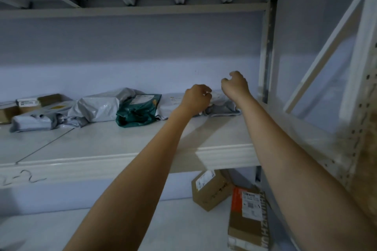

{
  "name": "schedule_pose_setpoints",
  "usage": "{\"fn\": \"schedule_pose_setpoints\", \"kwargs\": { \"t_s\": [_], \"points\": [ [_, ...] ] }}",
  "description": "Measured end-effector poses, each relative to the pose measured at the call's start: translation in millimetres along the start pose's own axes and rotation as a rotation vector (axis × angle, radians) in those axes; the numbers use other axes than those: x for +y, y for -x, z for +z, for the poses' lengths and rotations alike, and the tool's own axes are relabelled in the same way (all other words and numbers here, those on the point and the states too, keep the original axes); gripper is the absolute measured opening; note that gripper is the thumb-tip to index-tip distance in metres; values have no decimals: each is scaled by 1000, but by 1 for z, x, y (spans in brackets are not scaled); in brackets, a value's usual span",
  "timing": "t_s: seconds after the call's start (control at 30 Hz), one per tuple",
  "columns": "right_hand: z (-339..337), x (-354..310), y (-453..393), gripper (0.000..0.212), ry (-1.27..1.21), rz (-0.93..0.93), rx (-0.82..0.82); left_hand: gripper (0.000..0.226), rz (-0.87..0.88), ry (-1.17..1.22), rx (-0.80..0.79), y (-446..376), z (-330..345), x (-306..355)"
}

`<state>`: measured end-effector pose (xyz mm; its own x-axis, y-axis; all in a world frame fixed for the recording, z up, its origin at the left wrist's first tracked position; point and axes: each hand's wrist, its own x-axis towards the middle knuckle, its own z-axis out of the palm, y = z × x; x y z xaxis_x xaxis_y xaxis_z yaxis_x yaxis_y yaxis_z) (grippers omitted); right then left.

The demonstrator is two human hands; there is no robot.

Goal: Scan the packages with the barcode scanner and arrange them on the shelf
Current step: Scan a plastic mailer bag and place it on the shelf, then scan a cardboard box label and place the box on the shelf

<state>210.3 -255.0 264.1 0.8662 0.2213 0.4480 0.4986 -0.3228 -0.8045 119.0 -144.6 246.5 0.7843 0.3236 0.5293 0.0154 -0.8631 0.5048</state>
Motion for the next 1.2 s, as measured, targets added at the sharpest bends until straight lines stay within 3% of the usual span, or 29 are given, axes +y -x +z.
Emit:
{"fn": "schedule_pose_setpoints", "kwargs": {
  "t_s": [0.13, 0.27, 0.37, 0.47, 0.6, 0.8, 0.97, 1.2],
  "points": [
    [-11, -13, 48, 39, -169, -83, 93, 27, -20, 287, 110, 45, -1, 14],
    [-33, -14, 107, 23, -504, -93, 56, 44, -104, 717, 70, 106, -7, 28],
    [-52, -7, 153, 28, -557, -116, -94, 48, -18, 731, -19, 149, -11, 30],
    [-62, 6, 194, 32, -430, -121, -250, 44, 84, 726, -58, 182, -11, 26],
    [-49, 33, 235, 35, -320, -33, -249, 41, 23, 788, -233, 219, 8, 3],
    [4, 97, 269, 28, -227, 275, -240, 31, -375, 812, -374, 257, 58, -74],
    [35, 167, 290, 20, -226, 525, -74, 27, -770, 998, -432, 284, 93, -128],
    [47, 229, 290, 33, -27, 698, 71, 33, -977, 1051, -468, 290, 137, -151]
  ]
}}
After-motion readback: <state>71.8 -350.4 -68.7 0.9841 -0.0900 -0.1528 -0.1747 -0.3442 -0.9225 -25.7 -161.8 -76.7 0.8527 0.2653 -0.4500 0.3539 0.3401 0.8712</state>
